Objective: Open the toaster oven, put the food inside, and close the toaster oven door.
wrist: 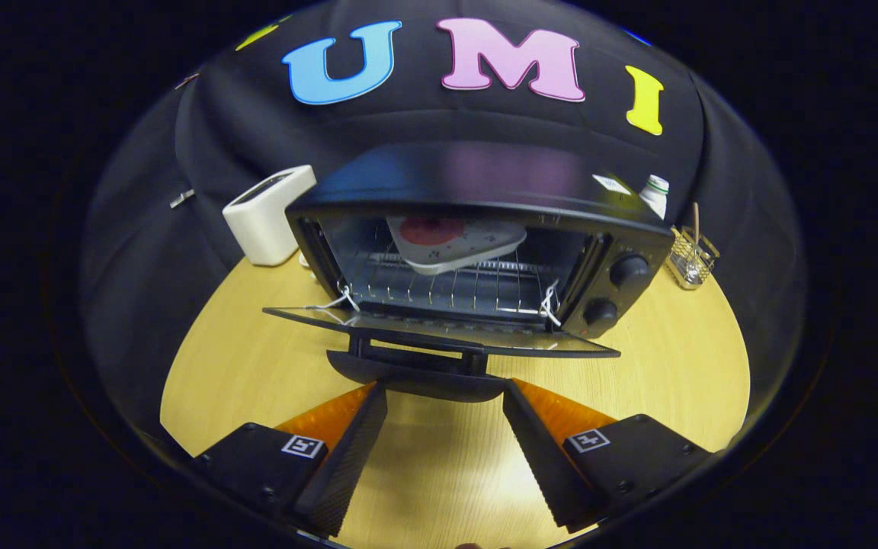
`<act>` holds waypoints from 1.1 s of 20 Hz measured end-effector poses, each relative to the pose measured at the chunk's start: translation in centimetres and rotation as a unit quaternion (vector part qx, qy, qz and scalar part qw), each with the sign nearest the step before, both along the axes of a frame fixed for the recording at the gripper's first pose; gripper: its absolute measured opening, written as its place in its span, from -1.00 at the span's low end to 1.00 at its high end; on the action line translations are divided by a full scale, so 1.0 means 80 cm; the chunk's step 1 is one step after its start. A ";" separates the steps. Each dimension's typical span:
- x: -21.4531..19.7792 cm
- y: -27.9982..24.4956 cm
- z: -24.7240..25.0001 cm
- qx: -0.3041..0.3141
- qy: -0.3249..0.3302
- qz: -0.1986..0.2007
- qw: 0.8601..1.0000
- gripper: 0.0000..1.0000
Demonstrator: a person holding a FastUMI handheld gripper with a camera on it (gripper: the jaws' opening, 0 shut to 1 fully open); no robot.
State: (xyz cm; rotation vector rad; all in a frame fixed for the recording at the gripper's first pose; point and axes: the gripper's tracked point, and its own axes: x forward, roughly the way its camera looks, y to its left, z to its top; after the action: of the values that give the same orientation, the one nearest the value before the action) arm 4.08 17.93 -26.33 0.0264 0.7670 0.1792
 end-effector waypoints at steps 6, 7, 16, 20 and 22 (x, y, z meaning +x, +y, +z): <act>0.018 -0.014 0.100 0.026 -0.102 -0.019 0.994 0.99; 0.015 -0.020 0.114 0.026 -0.120 -0.022 0.992 0.98; -0.018 -0.141 0.222 -0.013 -0.258 -0.046 0.965 0.98; -0.048 -0.183 0.267 -0.028 -0.305 -0.063 0.950 0.98; -0.060 -0.201 0.287 -0.029 -0.322 -0.076 0.943 0.97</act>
State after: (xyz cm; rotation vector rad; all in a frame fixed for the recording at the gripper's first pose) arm -0.71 1.86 -3.33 -0.0279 0.1141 0.0111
